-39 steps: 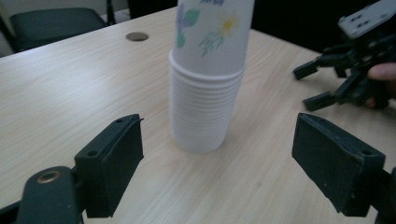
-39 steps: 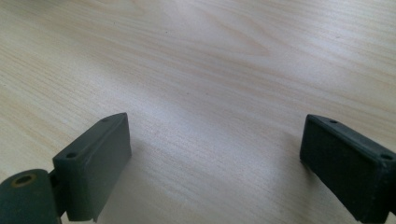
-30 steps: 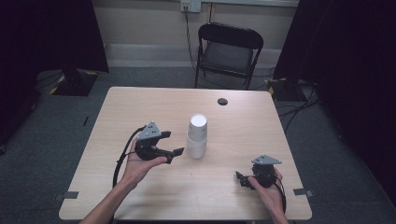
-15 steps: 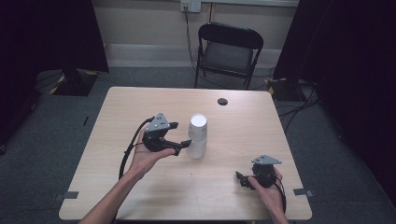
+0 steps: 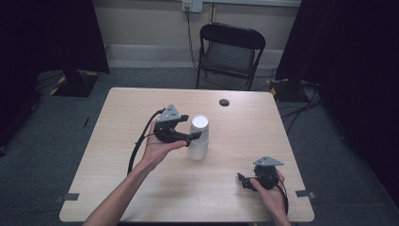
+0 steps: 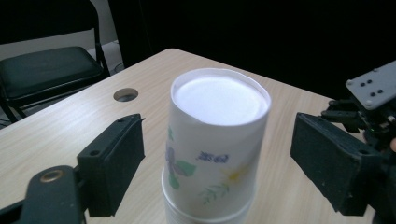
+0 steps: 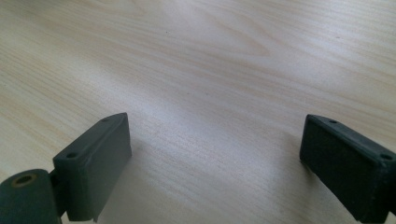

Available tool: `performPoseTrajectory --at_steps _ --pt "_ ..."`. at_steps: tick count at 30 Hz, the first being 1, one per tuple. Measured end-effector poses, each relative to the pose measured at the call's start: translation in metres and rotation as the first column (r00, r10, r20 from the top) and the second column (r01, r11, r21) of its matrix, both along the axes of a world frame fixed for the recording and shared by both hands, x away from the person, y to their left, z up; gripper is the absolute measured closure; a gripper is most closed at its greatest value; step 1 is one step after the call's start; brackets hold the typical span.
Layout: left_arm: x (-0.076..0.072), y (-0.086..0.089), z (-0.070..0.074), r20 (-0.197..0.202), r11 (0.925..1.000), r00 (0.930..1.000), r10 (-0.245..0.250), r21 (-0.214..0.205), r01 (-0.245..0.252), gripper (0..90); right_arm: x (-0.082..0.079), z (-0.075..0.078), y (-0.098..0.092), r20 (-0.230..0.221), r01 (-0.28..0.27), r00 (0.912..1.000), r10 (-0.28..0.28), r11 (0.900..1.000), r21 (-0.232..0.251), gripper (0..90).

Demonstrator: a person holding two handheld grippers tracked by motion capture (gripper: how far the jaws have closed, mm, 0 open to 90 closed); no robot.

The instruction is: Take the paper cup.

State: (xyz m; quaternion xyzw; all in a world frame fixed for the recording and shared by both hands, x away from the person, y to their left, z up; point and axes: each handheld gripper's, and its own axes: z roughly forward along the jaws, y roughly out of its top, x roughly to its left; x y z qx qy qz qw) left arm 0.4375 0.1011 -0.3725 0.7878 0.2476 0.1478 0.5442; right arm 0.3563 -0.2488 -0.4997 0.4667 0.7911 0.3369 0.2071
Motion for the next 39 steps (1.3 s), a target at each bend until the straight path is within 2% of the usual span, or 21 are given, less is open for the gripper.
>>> performPoseTrajectory --at_steps 2,4,7,8,12,16,18,25,29,31,33,39 --pt "0.003 -0.004 -0.001 0.008 1.0000 1.0000 -0.003 -0.002 0.003 17.5 0.000 0.000 0.000 0.000 0.001 1.0000 -0.001 1.0000 0.000 8.5" --pt "0.004 -0.008 -0.002 0.000 0.9999 0.9999 -0.012 -0.009 0.012 17.5 0.000 0.000 0.000 0.000 0.000 1.0000 0.000 1.0000 0.000 8.5" --pt "0.004 -0.013 -0.005 -0.001 0.9999 0.9999 -0.014 0.007 0.014 17.5 0.000 0.000 0.000 0.000 0.000 1.0000 0.000 1.0000 0.000 8.5" --pt "0.004 -0.018 -0.007 0.010 0.9993 0.9997 -0.024 0.029 0.023 17.6 0.000 0.000 0.000 0.000 0.000 1.0000 0.000 1.0000 0.000 8.5" --pt "0.007 -0.023 -0.011 0.010 0.9993 0.9998 -0.016 0.033 0.015 18.3 0.000 0.000 0.000 0.000 0.001 1.0000 -0.001 1.0000 0.000 8.5" --pt "0.012 -0.026 -0.015 0.004 0.9997 0.9999 -0.013 0.022 0.013 23.5 0.000 0.000 0.000 0.000 0.000 1.0000 0.000 1.0000 0.000 8.5" --pt "0.014 -0.027 -0.017 0.003 0.9993 1.0000 -0.008 0.037 0.008 23.4 0.000 0.000 0.000 0.000 0.000 1.0000 0.000 1.0000 0.000 8.5" --pt "0.016 -0.032 -0.020 0.006 0.9987 1.0000 -0.005 0.050 0.004 23.1 0.000 0.000 0.000 0.000 0.000 1.0000 0.000 1.0000 0.000 8.5" --pt "0.017 -0.034 -0.021 -0.008 0.9988 1.0000 -0.002 0.049 0.002 25.1 0.000 0.000 0.000 0.000 0.000 1.0000 0.000 1.0000 0.000 8.5" --pt "0.017 -0.035 -0.022 -0.001 0.9970 1.0000 -0.009 0.077 0.009 25.1 0.000 0.000 0.000 0.000 0.000 1.0000 0.000 1.0000 0.000 8.5" --pt "0.018 -0.034 -0.021 -0.011 0.9977 0.9999 -0.001 0.068 0.001 28.6 0.000 0.000 0.000 0.000 0.000 1.0000 0.000 1.0000 0.000 8.5" --pt "0.018 -0.034 -0.017 -0.011 0.9983 0.9999 0.002 0.058 -0.001 29.5 0.000 0.000 0.000 0.000 0.000 1.0000 0.000 1.0000 0.000 8.5"
